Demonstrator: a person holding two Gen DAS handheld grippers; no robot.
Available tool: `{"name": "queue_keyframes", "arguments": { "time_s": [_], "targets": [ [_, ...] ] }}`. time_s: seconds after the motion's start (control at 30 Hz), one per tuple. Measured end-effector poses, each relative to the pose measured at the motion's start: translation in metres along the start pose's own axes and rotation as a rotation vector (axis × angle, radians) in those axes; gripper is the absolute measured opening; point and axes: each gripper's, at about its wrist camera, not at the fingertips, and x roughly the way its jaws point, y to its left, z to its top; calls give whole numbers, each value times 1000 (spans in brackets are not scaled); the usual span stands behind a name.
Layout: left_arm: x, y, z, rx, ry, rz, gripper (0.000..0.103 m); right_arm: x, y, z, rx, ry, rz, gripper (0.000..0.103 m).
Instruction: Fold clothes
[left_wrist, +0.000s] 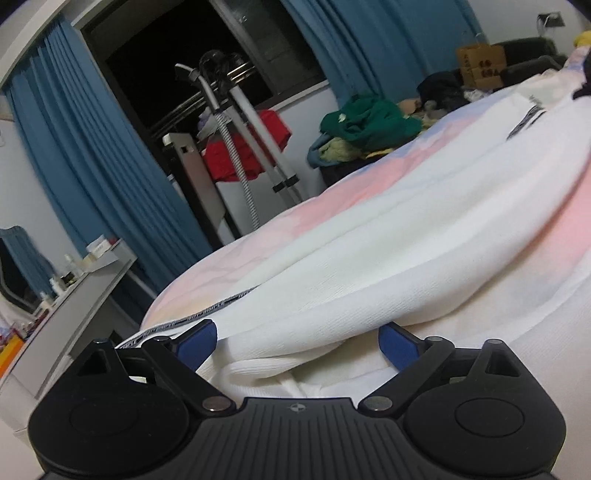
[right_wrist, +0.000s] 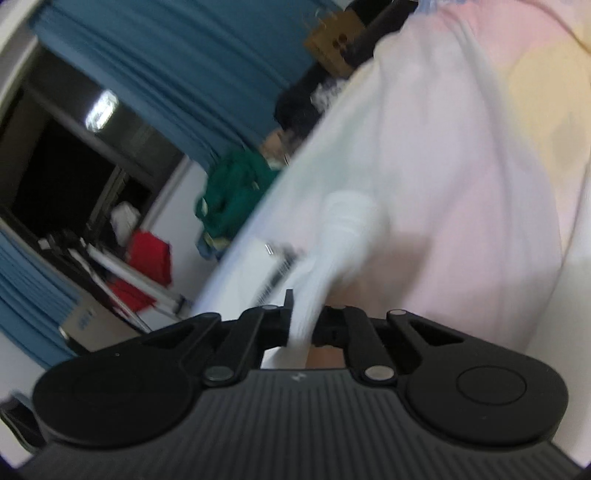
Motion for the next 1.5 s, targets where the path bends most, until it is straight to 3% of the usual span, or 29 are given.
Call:
{"name": "queue_keyframes", "arguments": {
  "time_s": [0.2,0.3,0.5,0.67,0.77,0.9,1.1,1.2,1.5],
  "targets": [
    [-19,-3,11,-87,-16,-124,96,-25,-40,36,36,-106,-95,8],
    [-26,1,16,-152,-4,-158,97,-23,-64,39,20,-53,-181,8],
    [-37,19,25,-296,39,-175,98,-34,-62,33,-30,20,-232,14],
    [-55,34,32,-412,64,-174,99,-66,-41,30,-158,72,-263,48],
    [-75,45,35,-477,67,-157,100,-99,-17,21,-254,87,-236,63],
    [-113,51,31,-516,56,-142,103,-148,19,-8,-415,129,-146,72],
    [-168,47,24,-470,32,-137,103,-222,70,-55,-646,199,4,72],
    [-186,44,14,-474,40,-135,103,-244,81,-75,-699,221,32,72],
    [-242,33,-16,-485,66,-131,103,-258,95,-109,-820,231,63,72]
  ]
}}
